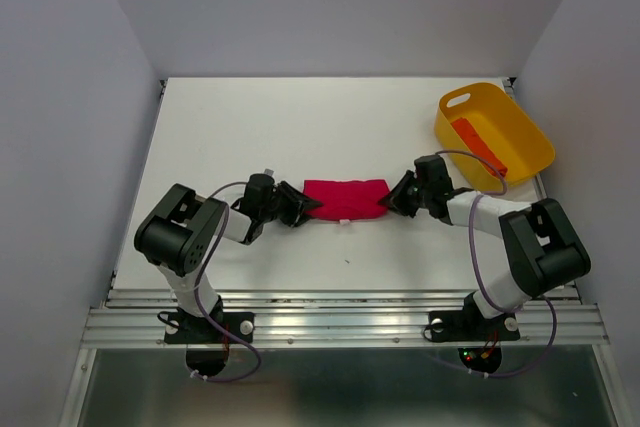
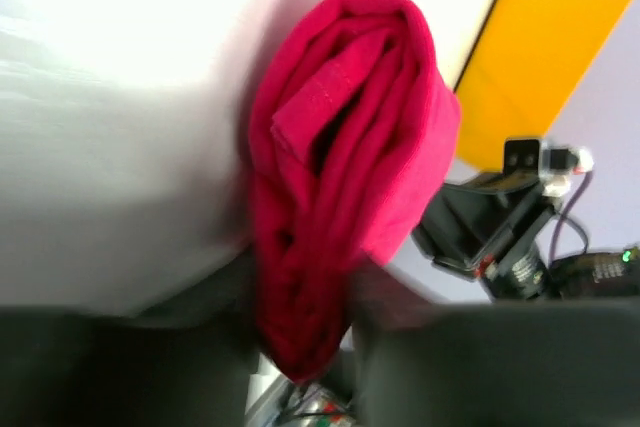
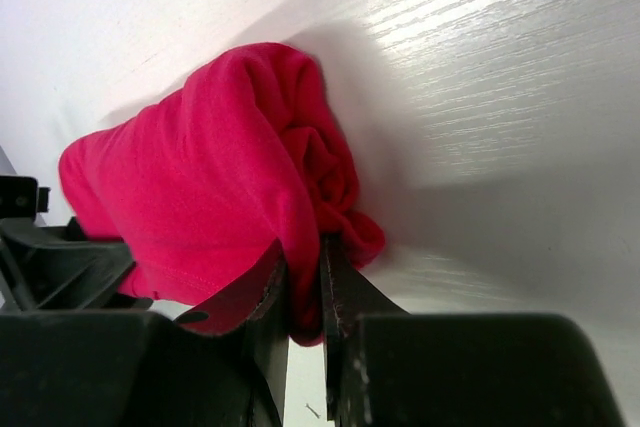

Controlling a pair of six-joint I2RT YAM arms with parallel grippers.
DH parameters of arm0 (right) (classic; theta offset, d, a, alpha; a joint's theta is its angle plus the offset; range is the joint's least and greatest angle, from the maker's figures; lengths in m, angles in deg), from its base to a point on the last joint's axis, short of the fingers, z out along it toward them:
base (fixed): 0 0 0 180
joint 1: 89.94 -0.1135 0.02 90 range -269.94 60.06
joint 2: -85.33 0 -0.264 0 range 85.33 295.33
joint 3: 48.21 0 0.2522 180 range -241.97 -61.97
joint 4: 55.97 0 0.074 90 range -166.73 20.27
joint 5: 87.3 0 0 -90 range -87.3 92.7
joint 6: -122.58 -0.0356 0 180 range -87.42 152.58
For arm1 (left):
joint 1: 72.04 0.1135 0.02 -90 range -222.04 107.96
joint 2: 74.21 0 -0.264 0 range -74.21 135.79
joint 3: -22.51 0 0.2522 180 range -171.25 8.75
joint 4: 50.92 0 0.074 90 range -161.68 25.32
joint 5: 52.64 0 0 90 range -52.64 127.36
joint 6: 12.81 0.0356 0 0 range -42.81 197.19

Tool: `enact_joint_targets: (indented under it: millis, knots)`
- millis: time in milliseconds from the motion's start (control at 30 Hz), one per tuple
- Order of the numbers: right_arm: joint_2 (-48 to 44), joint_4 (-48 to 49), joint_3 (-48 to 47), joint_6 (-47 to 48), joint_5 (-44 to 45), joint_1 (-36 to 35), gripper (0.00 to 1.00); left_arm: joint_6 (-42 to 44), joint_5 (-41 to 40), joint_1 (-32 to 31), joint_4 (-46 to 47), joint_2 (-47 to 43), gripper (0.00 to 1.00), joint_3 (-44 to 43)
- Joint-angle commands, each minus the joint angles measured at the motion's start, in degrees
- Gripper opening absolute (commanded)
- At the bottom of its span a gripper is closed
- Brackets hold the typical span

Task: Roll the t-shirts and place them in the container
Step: Move the bin to the center of the board.

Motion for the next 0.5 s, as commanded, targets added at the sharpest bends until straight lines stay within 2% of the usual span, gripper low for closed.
enact_joint_targets:
  millis: [0, 33, 133, 233, 333, 367, 433, 467]
  knots:
    - [1.8, -1.0, -0.4, 3.0, -0.3, 0.1, 0.03, -0.1, -0.4, 0.2, 3.8, 2.6, 0.30, 0.3]
    - [1.8, -1.2, -0.6, 3.2, -0.3, 0.1, 0.03, -0.1, -0.1, 0.2, 4.1, 2.7, 0.15, 0.2]
    - [1.7, -2.0, -1.4, 4.4, -0.2, 0.1, 0.03, 0.8, 0.4, 0.2, 4.2, 3.0, 0.00, -0.3]
    - [2.0, -4.6, -3.3, 6.3, 0.1, 0.1, 0.04, 2.3, 0.5, 0.2, 3.5, 2.6, 0.00, -0.2]
    - [2.3, -7.3, -5.1, 8.9, 0.7, 0.1, 0.12, 4.2, 0.4, 0.3, 2.3, 1.4, 0.00, 0.0]
    - [2.4, -9.0, -6.7, 10.6, 0.7, 0.1, 0.24, 5.6, 0.1, 0.3, 1.1, 0.4, 0.00, 0.4]
    - [2.2, -11.5, -8.6, 12.4, 1.8, 0.1, 0.38, 8.7, -0.9, 0.3, -2.2, -0.9, 0.00, 0.7]
    - [2.0, -13.9, -10.5, 14.2, 2.3, 0.1, 0.56, 9.9, -1.3, 0.3, -3.4, -2.6, 0.00, 1.0]
